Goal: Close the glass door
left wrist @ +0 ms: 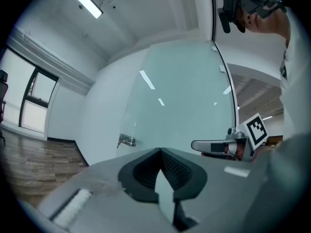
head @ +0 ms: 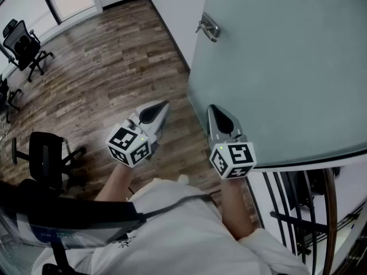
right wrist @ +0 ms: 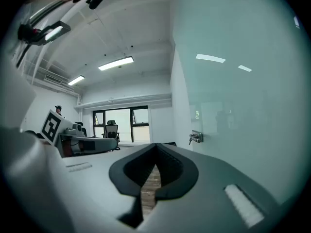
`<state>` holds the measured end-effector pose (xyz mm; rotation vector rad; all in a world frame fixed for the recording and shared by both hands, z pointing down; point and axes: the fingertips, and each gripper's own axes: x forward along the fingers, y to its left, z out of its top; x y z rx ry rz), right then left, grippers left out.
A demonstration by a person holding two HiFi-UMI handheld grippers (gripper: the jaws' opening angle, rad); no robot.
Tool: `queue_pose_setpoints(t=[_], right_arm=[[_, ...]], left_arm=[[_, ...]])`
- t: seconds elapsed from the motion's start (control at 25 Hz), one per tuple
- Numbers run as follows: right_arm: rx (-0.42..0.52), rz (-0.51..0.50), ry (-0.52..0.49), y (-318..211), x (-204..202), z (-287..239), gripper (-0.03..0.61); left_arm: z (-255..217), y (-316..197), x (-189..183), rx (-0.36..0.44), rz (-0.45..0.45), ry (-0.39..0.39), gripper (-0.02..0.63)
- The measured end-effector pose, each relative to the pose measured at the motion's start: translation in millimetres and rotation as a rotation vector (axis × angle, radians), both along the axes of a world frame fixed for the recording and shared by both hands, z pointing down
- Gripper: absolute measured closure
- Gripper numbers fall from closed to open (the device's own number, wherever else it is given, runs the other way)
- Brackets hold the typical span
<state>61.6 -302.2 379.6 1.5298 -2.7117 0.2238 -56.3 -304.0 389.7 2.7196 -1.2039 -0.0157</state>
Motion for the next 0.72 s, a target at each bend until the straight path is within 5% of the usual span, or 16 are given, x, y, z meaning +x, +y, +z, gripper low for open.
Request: queue_pose_setpoints(t=[0.72], right_arm=[[-0.011,-0.038,-0.074,-11.2,38.8,4.9,0.569]], left_arm=[[2.7,-8.0,23.1,0.006,-0.067,-0.018,0.608]])
